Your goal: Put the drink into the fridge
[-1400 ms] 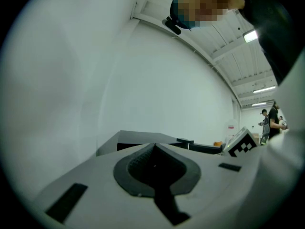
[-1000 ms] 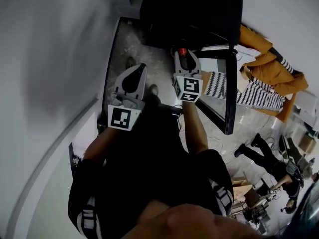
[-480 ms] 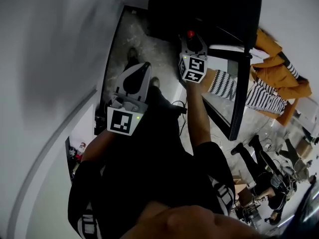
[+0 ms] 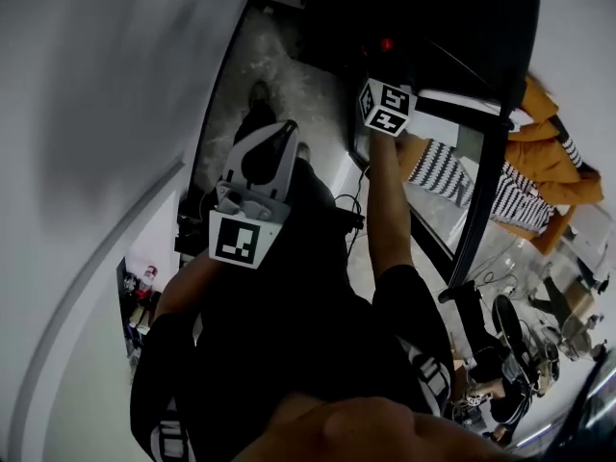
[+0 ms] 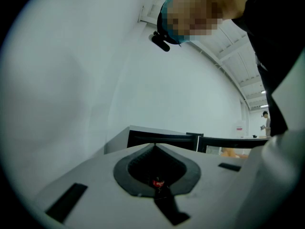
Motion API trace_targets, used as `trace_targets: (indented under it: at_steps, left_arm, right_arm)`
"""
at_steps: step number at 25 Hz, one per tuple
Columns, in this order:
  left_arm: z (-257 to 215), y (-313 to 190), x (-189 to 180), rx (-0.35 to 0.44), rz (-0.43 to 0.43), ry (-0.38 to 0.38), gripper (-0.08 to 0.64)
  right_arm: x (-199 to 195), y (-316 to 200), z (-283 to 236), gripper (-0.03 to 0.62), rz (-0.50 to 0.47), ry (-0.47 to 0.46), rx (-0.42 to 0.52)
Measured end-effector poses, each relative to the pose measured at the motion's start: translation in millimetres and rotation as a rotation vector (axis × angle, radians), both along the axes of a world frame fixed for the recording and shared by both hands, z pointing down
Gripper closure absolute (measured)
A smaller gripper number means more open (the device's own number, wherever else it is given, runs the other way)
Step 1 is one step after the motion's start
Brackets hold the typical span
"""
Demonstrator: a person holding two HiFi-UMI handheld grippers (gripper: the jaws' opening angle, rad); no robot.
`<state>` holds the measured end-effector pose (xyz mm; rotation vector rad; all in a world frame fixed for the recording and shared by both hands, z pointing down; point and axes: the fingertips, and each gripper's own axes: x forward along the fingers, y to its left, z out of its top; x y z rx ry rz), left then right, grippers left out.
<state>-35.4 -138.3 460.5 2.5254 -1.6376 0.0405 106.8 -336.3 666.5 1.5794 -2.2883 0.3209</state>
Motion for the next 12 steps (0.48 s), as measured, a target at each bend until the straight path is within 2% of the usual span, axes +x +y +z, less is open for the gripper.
trace_targets:
  at_steps: [12]
  left_arm:
    - [31,-5,5,-0.03,0.025,0.0,0.555]
  right_arm:
    - [8,-41,49,0.468,0.038,0.009,-0.006]
